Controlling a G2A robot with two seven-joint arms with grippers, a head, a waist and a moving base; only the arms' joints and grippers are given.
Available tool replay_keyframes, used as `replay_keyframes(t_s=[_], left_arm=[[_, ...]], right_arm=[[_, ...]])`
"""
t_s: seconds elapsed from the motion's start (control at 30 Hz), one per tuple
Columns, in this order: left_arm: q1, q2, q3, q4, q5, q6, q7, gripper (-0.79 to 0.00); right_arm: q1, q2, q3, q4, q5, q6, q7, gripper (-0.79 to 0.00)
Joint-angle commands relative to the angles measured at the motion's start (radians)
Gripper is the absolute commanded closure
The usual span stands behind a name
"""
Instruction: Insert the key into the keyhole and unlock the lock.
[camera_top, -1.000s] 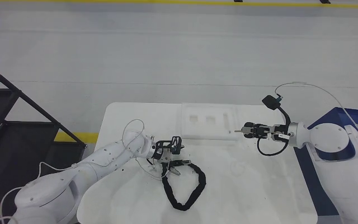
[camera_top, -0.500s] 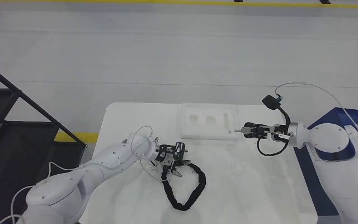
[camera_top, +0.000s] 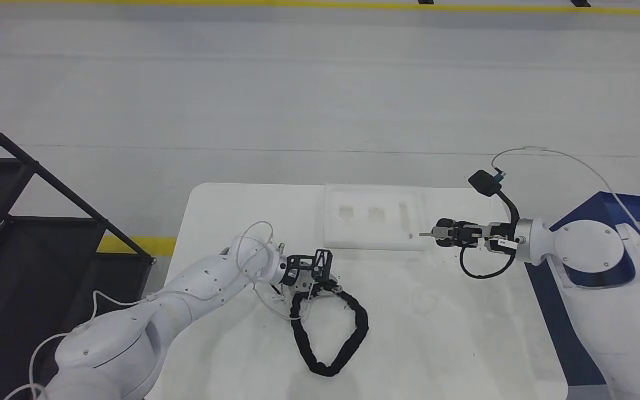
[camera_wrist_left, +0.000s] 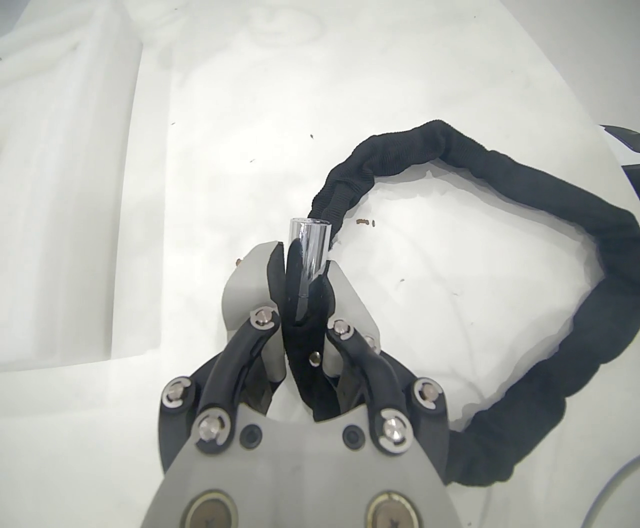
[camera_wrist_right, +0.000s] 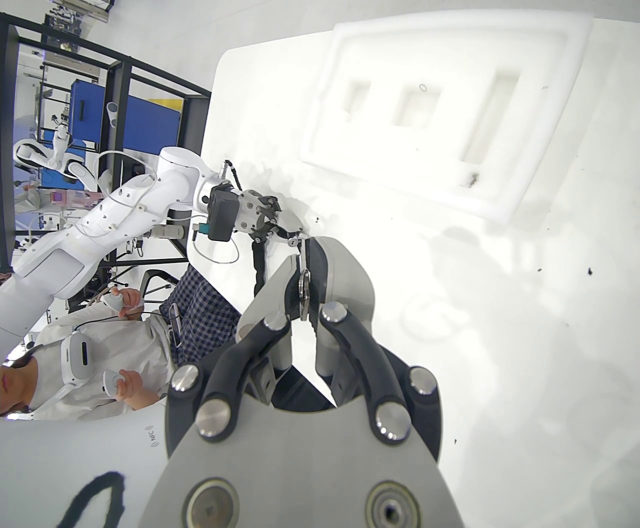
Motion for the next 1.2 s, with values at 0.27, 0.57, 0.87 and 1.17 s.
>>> replay_keyframes(t_s=[0.27,0.57,0.87,1.17], left_arm=[[-0.002,0.031,-0.047,-0.062,0.023,-0.077,0.248,0.000],[-0.008,0.076,-0.062,-0.222,0.005,-0.037,0.383,0.000],[-0.046,0.107,-0.035,-0.360,-0.038,0.009,0.429,0.000],[-0.079,0.117,0.026,-0.379,-0.116,0.083,0.503,0.000]], right_arm=[[0.000,0.000,0.000,0.000,0.000,0.000,0.000,0.000],[0.000,0.000,0.000,0.000,0.000,0.000,0.000,0.000],[-0.056,0.019,0.072,-0.140,0.092,-0.015,0.101,0.000],[-0.169,0.041,0.241,-0.317,0.173,0.047,0.119,0.000]])
